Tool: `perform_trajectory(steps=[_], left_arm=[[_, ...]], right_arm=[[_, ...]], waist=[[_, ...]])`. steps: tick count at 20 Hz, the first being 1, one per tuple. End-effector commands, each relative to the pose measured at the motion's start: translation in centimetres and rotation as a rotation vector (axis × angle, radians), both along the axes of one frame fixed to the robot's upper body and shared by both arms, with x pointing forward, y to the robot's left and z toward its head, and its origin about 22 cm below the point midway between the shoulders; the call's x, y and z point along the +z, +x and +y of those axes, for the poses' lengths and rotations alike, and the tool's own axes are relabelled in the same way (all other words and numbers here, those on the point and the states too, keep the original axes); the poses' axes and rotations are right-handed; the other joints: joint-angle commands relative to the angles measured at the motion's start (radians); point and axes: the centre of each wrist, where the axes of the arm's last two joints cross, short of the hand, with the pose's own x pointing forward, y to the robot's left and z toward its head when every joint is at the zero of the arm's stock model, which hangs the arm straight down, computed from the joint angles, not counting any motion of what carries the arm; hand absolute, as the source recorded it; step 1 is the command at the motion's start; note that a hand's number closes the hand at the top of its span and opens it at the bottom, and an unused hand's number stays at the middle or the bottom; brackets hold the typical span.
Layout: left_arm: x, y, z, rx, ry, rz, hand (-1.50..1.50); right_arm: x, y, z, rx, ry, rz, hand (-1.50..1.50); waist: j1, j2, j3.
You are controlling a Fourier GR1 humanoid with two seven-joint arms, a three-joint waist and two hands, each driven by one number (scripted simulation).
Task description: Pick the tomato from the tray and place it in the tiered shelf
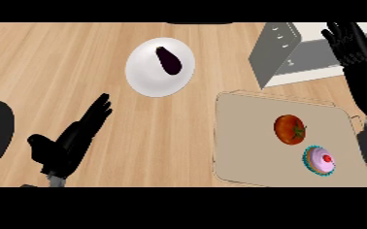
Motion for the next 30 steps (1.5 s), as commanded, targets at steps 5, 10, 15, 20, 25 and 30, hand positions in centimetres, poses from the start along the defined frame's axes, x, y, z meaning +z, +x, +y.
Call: perform_trajectory(steps=[5,10,15,20,25,30], left_arm=[[3.6,2.2,3.4,0.167,0.101,-0.178,0.00],[4.4,1.7,2.4,0.159,0.101,-0.178,0.00],[4.0,2.3,2.0,0.178,0.102,-0.189,0.00],[4.8,2.8,3.3,0.169,0.113,-0.179,0.00],[5.6,2.6,1.0,0.161,0.089,-0.168,0.00],[5.3,3.1,3.0,0.166,0.120,-0.185,0.00]], right_arm=[[3.5,-1.5,-1.0,0.284,0.453,-0.564,1.50],[-8.2,-5.0,-11.3,-0.094,0.404,-0.187,-1.50],[-12.8,-8.4,-13.4,0.237,0.376,-0.212,-1.50],[-12.9,-10.9,-15.4,0.271,0.247,-0.243,-1.50],[-9.2,-12.1,-19.4,0.178,0.018,-0.220,-1.50],[-7.8,-12.3,-18.6,0.195,-0.149,-0.177,-1.50]], waist=[[-0.005,0.001,0.027],[0.008,0.027,0.020],[0.011,0.026,0.016],[0.006,0.021,0.013],[0.008,0.020,0.014],[0.008,0.021,0.012]])
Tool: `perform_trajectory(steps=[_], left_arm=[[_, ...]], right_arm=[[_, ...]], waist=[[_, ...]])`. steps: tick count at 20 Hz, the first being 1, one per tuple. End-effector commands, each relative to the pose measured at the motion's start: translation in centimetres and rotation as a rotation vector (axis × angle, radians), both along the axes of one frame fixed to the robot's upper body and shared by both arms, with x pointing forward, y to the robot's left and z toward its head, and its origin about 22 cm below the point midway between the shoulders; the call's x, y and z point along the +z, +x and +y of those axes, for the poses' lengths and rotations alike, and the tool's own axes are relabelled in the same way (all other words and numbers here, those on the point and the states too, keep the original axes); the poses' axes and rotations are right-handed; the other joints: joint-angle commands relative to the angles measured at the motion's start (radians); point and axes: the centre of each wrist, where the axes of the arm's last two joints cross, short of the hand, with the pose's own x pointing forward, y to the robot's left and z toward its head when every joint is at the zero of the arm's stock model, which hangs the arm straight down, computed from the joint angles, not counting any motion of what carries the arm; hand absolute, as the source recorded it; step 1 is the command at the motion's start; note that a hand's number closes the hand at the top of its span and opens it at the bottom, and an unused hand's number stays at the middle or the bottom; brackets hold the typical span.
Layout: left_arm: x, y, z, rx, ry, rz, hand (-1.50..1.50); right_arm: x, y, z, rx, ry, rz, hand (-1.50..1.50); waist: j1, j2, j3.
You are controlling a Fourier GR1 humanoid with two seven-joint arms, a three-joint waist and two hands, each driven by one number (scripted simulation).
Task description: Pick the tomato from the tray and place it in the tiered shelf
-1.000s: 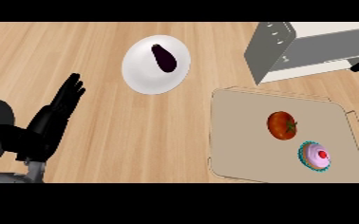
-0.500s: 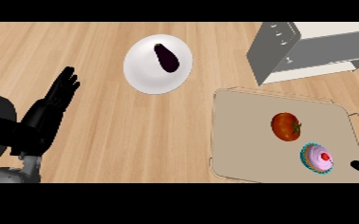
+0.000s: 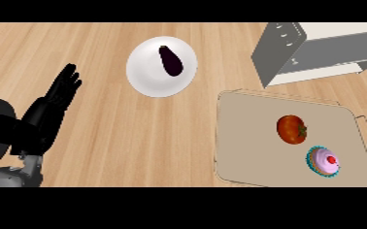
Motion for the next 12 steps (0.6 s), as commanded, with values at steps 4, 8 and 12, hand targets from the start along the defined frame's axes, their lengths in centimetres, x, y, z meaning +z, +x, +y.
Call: perform_trajectory(steps=[4,8,12], left_arm=[[0.9,-0.7,1.9,-0.014,0.001,0.013,0.00],[-0.1,-0.8,-1.3,0.004,-0.005,0.003,0.00],[0.5,-1.2,-0.5,-0.015,-0.001,-0.002,0.00]], right_arm=[[2.7,-1.4,2.7,0.124,-0.113,0.036,-1.50],[2.8,0.7,6.2,0.110,-0.178,0.047,-1.50],[1.8,-0.3,7.1,0.023,-0.307,0.079,-1.50]], waist=[[-0.001,-0.002,-0.002],[0.003,-0.001,-0.001],[0.004,-0.001,-0.001]])
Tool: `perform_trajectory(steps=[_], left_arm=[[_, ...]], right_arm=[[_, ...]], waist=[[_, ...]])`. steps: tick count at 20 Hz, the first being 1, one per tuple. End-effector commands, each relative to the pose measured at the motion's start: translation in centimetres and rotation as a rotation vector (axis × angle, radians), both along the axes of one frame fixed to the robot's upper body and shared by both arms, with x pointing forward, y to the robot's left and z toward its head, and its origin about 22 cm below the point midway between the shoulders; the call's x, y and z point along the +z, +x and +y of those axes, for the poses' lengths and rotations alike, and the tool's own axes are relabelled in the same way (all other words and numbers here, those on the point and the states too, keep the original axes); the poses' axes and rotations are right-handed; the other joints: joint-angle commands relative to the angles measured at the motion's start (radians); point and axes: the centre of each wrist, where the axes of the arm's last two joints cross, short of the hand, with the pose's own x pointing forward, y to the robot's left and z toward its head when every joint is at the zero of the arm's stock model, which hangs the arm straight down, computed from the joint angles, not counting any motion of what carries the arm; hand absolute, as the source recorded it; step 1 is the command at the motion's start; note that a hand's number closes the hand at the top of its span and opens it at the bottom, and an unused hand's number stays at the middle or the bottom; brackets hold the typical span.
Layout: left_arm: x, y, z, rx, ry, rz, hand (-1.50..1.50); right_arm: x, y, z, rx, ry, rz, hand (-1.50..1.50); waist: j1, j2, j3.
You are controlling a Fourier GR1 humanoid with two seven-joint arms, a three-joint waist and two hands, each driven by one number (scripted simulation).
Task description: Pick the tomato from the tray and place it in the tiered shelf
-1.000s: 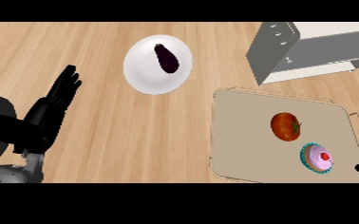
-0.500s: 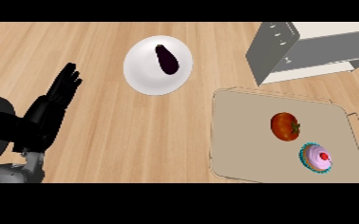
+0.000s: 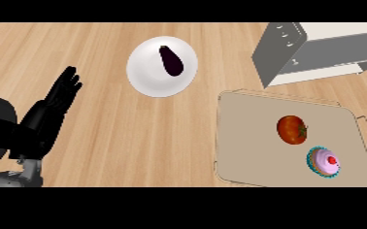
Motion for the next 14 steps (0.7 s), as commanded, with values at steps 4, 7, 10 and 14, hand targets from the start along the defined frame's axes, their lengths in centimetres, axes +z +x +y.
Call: perform_trajectory(steps=[4,7,10,14], left_arm=[[0.3,-0.2,0.4,-0.004,-0.011,-0.001,0.00],[-1.8,-0.9,-0.1,0.003,0.017,0.003,0.00],[0.3,0.7,-1.6,0.022,0.010,-0.006,0.00],[-0.9,0.2,-0.2,0.013,0.004,-0.003,0.00]], right_arm=[[0.5,1.6,1.9,-0.048,-0.144,0.032,-1.50],[0.0,2.3,2.6,-0.042,-0.148,0.030,-1.50],[0.0,0.2,4.7,-0.043,-0.156,0.045,-1.50],[0.8,1.6,5.6,-0.027,-0.241,0.101,-1.50]], waist=[[0.004,0.001,0.000],[0.004,0.001,0.000],[-0.002,0.000,0.000],[0.000,0.001,0.000]])
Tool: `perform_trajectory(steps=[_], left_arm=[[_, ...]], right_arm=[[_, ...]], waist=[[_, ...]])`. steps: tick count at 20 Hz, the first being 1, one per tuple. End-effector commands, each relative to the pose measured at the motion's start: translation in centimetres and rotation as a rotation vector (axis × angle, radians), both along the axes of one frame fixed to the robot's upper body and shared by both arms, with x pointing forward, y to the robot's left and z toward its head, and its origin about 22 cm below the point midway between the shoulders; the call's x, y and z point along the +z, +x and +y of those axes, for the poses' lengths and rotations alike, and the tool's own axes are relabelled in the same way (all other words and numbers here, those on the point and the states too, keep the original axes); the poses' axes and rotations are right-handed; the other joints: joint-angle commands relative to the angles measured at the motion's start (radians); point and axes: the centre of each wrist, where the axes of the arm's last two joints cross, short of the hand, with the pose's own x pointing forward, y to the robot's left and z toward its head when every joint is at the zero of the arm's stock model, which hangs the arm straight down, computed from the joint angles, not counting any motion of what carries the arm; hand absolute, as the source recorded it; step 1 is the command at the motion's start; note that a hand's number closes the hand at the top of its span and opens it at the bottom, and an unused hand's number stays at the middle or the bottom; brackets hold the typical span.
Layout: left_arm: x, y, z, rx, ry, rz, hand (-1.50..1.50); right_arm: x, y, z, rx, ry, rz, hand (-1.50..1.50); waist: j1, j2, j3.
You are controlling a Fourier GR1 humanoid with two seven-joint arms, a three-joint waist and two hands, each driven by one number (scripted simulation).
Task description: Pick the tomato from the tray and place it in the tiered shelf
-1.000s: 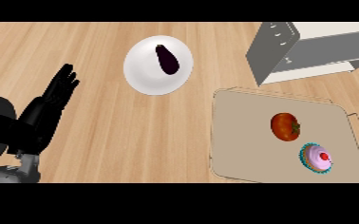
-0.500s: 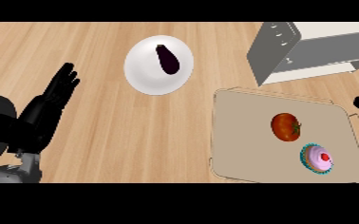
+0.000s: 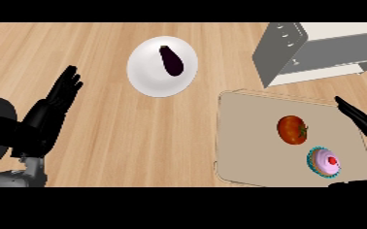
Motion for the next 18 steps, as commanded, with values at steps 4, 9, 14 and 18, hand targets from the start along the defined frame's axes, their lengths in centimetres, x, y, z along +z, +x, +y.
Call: perform_trajectory(steps=[4,9,14,18], left_arm=[[0.2,-1.0,-1.0,-0.013,0.017,-0.019,0.00],[-0.5,-1.7,-2.2,-0.020,-0.025,-0.002,0.00],[0.4,-0.3,1.7,-0.017,-0.004,-0.003,0.00],[-0.3,-0.1,1.1,-0.009,0.001,0.008,0.00]], right_arm=[[-0.5,0.4,2.5,0.000,-0.140,0.101,-1.50],[-0.7,-0.7,3.7,-0.032,-0.173,0.117,-1.50],[-0.6,1.6,2.7,-0.149,-0.264,0.092,-1.50],[-2.0,0.7,3.6,-0.150,-0.308,0.155,-1.50]], waist=[[0.003,0.000,0.000],[0.000,-0.001,0.000],[0.005,0.000,0.000],[0.000,0.000,0.000]])
